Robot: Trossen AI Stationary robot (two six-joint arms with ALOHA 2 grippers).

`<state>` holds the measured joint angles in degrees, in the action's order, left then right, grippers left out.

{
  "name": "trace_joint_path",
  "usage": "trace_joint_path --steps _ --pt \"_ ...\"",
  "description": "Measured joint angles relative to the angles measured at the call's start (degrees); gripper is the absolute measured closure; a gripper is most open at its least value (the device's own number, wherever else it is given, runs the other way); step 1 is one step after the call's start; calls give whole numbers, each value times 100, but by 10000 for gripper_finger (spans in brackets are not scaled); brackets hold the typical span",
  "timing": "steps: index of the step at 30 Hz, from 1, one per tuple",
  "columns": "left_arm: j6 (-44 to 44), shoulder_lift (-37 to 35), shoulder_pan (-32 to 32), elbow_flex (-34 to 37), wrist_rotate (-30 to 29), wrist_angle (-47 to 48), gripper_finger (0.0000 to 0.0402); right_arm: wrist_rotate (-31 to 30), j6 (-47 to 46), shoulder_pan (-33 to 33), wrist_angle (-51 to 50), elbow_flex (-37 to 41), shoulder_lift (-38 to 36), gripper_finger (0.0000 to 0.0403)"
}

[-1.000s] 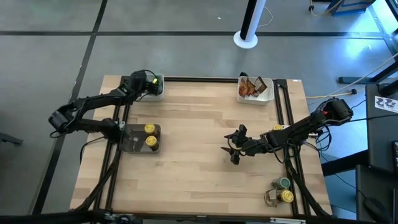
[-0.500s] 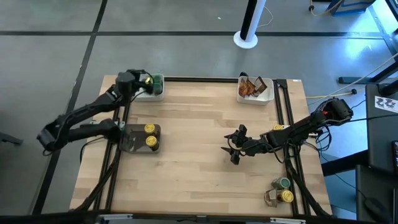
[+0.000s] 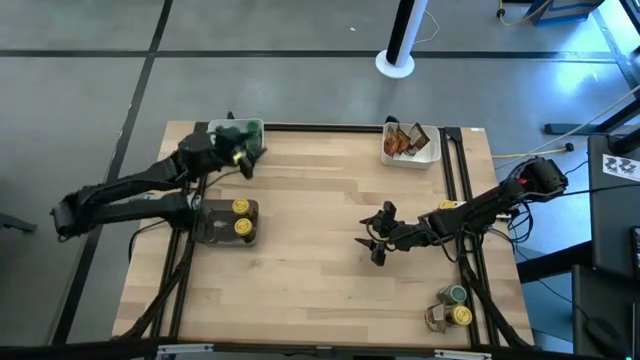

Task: Sort spices by type
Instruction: Put the yellow seasoning bottle into the black bin

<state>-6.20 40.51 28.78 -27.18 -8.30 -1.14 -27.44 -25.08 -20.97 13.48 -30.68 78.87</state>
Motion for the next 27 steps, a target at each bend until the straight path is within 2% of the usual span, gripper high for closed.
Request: trace_joint_path --steps 6,10,18,27 --pt "5 24 -1066 12 152 -13 87 96 2 0 -55 -13 -124 132" --pt "-70 49 -1683 187 153 -430 87 146 7 0 -914 -343 -486 132" --pt "-127 349 -2470 549 144 -1199 88 -61 -48 0 -4094 -1942 -960 132" --pt "42 547 -2664 623 127 -1311 88 -436 -1060 58 -7743 -3954 -962 132"
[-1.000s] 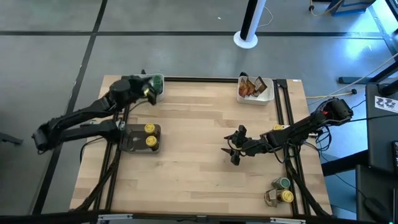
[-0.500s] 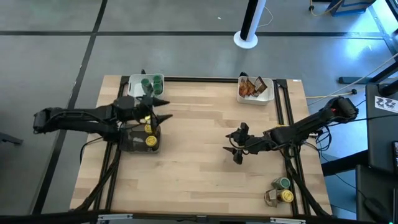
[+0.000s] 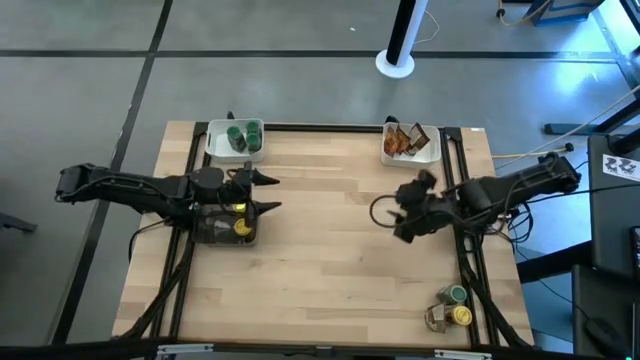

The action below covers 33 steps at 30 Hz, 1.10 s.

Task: Sort spices by type
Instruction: Put the yellow seasoning bottle into the black bin

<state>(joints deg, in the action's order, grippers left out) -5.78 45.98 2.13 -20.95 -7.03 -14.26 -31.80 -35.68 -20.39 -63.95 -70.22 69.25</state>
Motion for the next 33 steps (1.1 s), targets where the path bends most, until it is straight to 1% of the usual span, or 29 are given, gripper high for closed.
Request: trace_joint_path --steps 4,8,12,15,21,26,33 --pt "20 0 0 0 -1 13 88 30 -797 246 -1404 -389 0 132" --pt "-41 0 0 0 0 21 88 309 -1480 685 -2580 -433 0 132" --pt "-44 0 2 0 0 30 88 769 -1616 1136 -2562 -235 -46 132" --pt "-44 0 4 0 0 33 88 967 -1622 1419 -2627 -137 -17 132" --pt "-44 0 4 0 -2 41 88 1461 -951 1892 -2605 304 37 132" --pt "-44 0 4 0 -1 38 88 1818 -758 2253 -2609 671 39 132" --pt "-42 0 4 0 0 37 88 2152 -601 2508 -2607 1156 39 132"
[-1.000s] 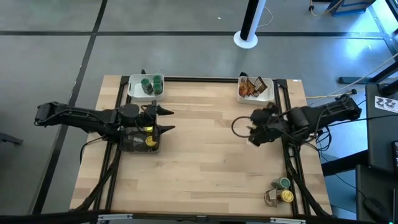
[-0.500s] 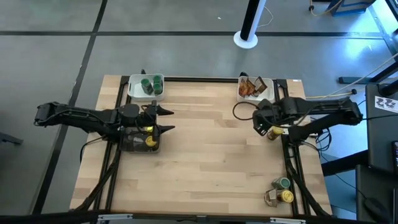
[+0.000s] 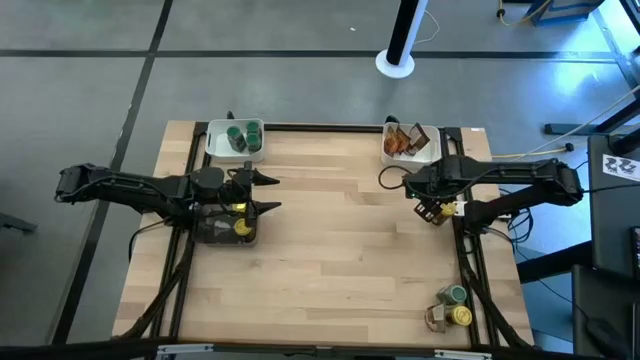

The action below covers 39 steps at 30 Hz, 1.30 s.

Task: Sort spices by type
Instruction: Put the yellow seasoning bottle into the black bin

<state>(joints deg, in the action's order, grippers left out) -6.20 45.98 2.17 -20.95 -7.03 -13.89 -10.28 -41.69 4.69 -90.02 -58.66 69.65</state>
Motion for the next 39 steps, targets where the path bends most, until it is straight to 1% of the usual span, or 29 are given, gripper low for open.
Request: trace_joint_path --steps 6,14,20,27,32,36,39 --pt "0 0 0 0 0 -1 88 189 42 -13 2 371 0 132" --pt "20 0 0 0 -3 -4 88 190 44 -15 5 846 -2 132" --pt "20 0 0 0 -7 -6 88 266 164 -15 204 1101 0 132" --pt "44 0 0 0 -11 -5 88 486 279 -15 262 1185 -2 132" --pt "44 0 2 0 -11 -4 88 606 417 -15 501 1238 -2 132" --pt "44 0 0 0 -11 -4 88 842 589 -15 819 1303 0 132" --pt "44 0 0 0 -11 -4 88 863 647 -17 836 1303 0 132"
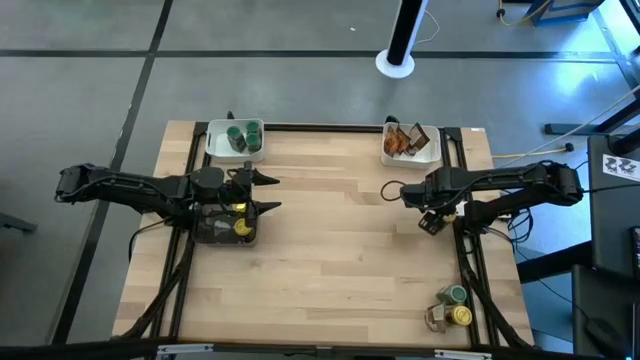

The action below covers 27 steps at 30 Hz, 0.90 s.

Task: Sort spices by type
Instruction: Put the yellow seasoning bottle into the black bin

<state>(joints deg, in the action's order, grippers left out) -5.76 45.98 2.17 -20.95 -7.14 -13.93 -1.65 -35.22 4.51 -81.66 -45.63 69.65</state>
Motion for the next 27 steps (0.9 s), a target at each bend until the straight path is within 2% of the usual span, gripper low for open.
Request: trace_joint_path --steps 20,27 --pt "0 0 0 0 2 0 88 276 102 2 -64 -13 0 132" --pt "2 0 1 1 2 1 88 428 103 2 -97 -17 0 174"
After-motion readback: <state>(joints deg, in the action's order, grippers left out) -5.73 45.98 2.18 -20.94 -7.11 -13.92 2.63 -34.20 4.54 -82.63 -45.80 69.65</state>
